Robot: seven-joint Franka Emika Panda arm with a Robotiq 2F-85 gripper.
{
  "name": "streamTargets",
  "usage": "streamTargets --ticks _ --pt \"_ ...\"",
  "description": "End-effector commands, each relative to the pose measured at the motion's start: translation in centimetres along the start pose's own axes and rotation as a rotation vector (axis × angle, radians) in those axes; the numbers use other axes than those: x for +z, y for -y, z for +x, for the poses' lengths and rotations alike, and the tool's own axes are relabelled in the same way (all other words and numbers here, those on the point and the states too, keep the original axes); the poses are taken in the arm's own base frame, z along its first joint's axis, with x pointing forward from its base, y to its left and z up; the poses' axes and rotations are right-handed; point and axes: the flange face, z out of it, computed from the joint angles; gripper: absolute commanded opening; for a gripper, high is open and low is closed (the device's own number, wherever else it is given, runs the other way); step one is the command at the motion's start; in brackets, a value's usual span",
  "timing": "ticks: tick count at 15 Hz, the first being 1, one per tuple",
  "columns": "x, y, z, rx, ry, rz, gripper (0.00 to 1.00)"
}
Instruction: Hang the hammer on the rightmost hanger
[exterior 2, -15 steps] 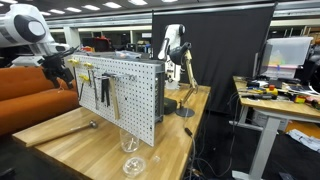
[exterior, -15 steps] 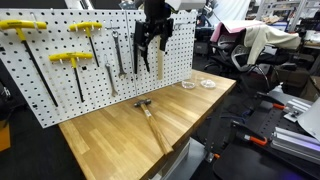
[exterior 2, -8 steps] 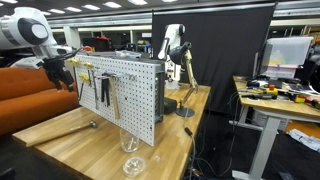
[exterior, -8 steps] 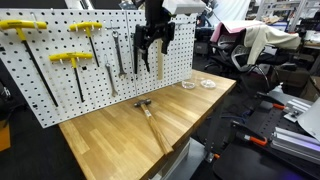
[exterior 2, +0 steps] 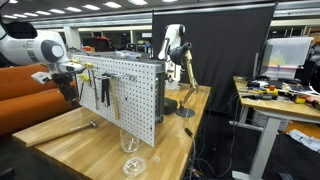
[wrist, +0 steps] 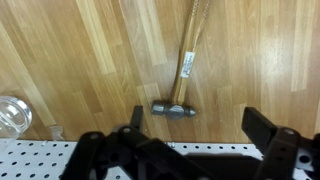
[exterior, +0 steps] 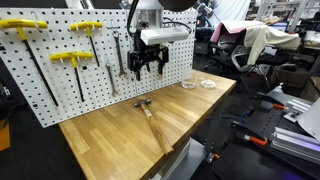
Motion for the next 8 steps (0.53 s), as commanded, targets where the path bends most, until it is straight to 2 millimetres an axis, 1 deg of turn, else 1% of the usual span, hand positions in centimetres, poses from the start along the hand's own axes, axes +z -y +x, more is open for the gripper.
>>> streamTargets --ticks 1,4,7,8 --pt "-0.30 0.03 0.01 -0.002 -0.004 0.001 1.00" --pt "-0.95 -0.10 0.14 0.000 -0.015 0.004 1.00" --pt "-0.87 -0.10 0.03 -0.001 -0.013 0.002 1.00" --pt "-0.22 -0.09 0.34 -0.002 -0.020 -0.014 1.00"
